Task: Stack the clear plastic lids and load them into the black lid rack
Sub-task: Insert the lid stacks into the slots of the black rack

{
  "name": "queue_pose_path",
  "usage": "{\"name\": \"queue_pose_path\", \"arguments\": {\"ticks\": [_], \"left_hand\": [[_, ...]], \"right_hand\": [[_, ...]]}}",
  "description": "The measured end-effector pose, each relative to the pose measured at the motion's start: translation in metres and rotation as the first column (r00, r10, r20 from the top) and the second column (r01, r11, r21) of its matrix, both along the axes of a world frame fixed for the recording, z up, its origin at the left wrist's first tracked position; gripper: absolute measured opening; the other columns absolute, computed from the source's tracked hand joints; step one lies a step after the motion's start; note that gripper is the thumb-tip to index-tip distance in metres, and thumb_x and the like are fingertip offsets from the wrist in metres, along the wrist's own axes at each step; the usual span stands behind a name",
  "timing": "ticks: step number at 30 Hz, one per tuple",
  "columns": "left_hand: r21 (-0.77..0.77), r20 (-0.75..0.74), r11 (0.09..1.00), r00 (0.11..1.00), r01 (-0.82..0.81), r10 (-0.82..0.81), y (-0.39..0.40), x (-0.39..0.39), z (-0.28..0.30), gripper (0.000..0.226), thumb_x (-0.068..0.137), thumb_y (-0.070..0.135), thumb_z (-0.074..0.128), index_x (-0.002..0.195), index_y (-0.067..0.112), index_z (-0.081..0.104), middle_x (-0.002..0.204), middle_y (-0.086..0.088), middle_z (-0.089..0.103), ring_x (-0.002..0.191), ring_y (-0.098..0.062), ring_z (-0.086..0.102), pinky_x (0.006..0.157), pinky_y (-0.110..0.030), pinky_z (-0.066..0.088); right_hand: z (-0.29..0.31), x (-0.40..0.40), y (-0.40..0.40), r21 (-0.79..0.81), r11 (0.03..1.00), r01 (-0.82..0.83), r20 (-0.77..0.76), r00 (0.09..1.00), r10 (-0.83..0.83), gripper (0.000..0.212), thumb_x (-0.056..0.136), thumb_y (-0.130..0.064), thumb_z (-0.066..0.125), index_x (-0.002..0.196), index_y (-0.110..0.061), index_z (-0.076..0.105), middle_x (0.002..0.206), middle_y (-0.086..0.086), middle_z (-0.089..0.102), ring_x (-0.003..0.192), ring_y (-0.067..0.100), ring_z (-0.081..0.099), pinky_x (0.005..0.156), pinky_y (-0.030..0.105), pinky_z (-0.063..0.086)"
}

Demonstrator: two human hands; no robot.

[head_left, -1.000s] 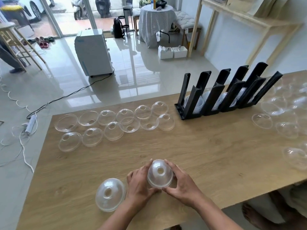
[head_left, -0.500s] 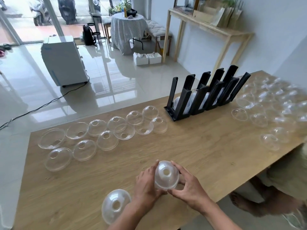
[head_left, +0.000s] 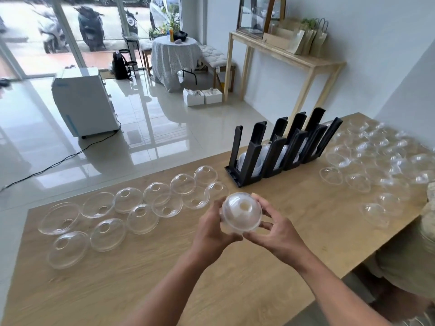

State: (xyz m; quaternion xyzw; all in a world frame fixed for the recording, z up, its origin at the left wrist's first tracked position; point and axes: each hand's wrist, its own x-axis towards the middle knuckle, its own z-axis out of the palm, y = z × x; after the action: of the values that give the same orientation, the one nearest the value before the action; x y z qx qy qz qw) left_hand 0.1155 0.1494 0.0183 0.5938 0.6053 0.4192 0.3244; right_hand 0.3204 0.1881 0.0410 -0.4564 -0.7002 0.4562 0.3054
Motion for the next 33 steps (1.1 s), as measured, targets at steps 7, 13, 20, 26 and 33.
{"name": "queue_pose_path", "arguments": {"ticks": [7, 13, 20, 26, 33], "left_hand": [[0.072, -0.021, 0.997, 1.0, 0.022, -0.021, 0.095, 0.009, 0.065, 0.096, 0.063, 0.015, 0.096, 0.142, 0.028, 0.043, 0.11, 0.024, 0.062, 0.096, 0.012, 0.06, 0.08, -0.009, 0.047], [0.112, -0.191, 0.993, 0.981, 0.036, -0.014, 0.175, 0.018, 0.117, 0.089, 0.075, 0.011, 0.084, 0.15, 0.019, 0.037, 0.131, -0.001, 0.063, 0.106, -0.021, 0.067, 0.095, -0.036, 0.054], [0.014, -0.131, 0.999, 0.99, -0.042, 0.043, 0.241, 0.026, 0.123, 0.088, 0.079, -0.001, 0.072, 0.154, 0.024, 0.033, 0.129, -0.007, 0.059, 0.112, -0.026, 0.066, 0.097, -0.047, 0.056], [-0.067, -0.009, 0.993, 0.996, -0.092, 0.092, 0.261, 0.031, 0.1, 0.073, 0.085, -0.005, 0.058, 0.14, 0.041, 0.043, 0.119, 0.008, 0.065, 0.1, -0.016, 0.072, 0.067, -0.019, 0.053], [-0.084, 0.194, 0.947, 0.927, -0.309, 0.32, 0.26, 0.046, 0.085, 0.048, 0.093, 0.024, 0.059, 0.14, 0.025, 0.054, 0.129, 0.007, 0.067, 0.107, -0.004, 0.067, 0.097, -0.037, 0.056]], "right_hand": [[0.062, 0.015, 0.107, 0.096, 0.993, -0.066, -0.023, 0.997, 0.068, 0.096, 0.069, -0.036, 0.097, 0.148, -0.051, 0.044, 0.139, -0.015, 0.059, 0.117, 0.005, 0.067, 0.098, 0.031, 0.058], [0.106, 0.028, 0.21, 0.178, 0.973, -0.144, 0.064, 0.989, 0.135, 0.097, 0.07, -0.027, 0.097, 0.152, -0.037, 0.045, 0.13, -0.009, 0.064, 0.122, 0.007, 0.062, 0.102, 0.038, 0.056], [0.117, 0.029, 0.303, 0.149, 0.951, -0.27, 0.12, 0.96, 0.254, 0.093, 0.069, -0.022, 0.096, 0.146, -0.037, 0.047, 0.125, 0.001, 0.065, 0.118, 0.015, 0.063, 0.09, 0.038, 0.062], [0.099, 0.028, 0.348, 0.067, 0.928, -0.367, 0.199, 0.916, 0.348, 0.092, 0.063, -0.032, 0.096, 0.14, -0.044, 0.046, 0.122, -0.001, 0.064, 0.118, 0.014, 0.06, 0.099, 0.032, 0.049], [0.087, 0.027, 0.358, 0.038, 0.923, -0.383, 0.195, 0.909, 0.369, 0.092, 0.054, -0.041, 0.094, 0.132, -0.049, 0.046, 0.119, -0.002, 0.063, 0.115, 0.013, 0.062, 0.09, 0.028, 0.053]]}}
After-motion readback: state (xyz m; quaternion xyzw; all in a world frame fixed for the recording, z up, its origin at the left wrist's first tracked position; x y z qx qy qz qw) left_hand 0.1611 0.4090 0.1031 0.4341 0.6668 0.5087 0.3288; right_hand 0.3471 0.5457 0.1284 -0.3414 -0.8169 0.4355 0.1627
